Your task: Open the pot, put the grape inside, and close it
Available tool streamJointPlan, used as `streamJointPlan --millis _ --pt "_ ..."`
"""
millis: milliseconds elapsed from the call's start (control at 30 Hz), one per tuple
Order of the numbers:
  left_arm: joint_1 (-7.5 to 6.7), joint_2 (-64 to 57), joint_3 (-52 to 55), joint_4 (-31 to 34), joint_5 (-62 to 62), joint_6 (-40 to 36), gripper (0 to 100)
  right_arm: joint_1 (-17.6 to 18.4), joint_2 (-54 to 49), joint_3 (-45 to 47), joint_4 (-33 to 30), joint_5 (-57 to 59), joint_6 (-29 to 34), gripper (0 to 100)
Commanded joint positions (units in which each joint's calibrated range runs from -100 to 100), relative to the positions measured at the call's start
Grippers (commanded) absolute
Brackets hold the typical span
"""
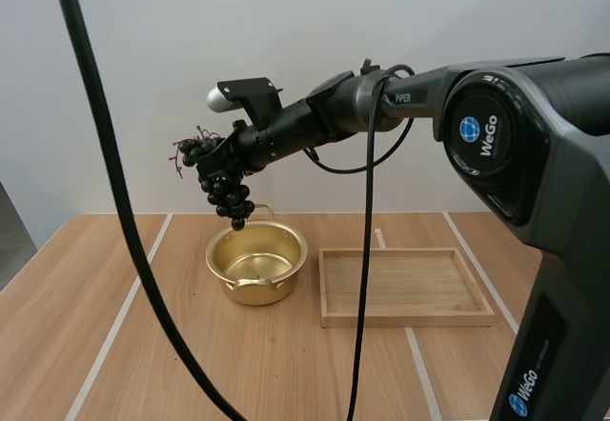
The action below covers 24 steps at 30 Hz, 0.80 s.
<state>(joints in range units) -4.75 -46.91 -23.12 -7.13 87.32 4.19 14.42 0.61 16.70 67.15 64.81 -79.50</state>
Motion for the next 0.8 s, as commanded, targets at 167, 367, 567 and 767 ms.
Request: streamJointPlan --millis 167,367,567,767 --pt "-0.15 -0.33 -0.46 0.12 -1.06 -0.37 0 -0.95 -0.59 8.82 14.58 -3.72 -16.64 0" --pt "-0.15 -0.62 -0.46 0.11 -0.87 -0.37 0 -1.61 -0.45 12.82 19.37 -3.39 -20.5 0" --pt "-0.15 -1.4 -0.46 0.11 -0.76 -0.37 0 -1.93 -0.32 17.3 20.89 -4.17 -20.5 0" --pt "-0.15 -1.4 -0.46 0.11 -0.3 -0.37 0 -1.93 1.76 17.82 21.25 -4.17 -20.5 0"
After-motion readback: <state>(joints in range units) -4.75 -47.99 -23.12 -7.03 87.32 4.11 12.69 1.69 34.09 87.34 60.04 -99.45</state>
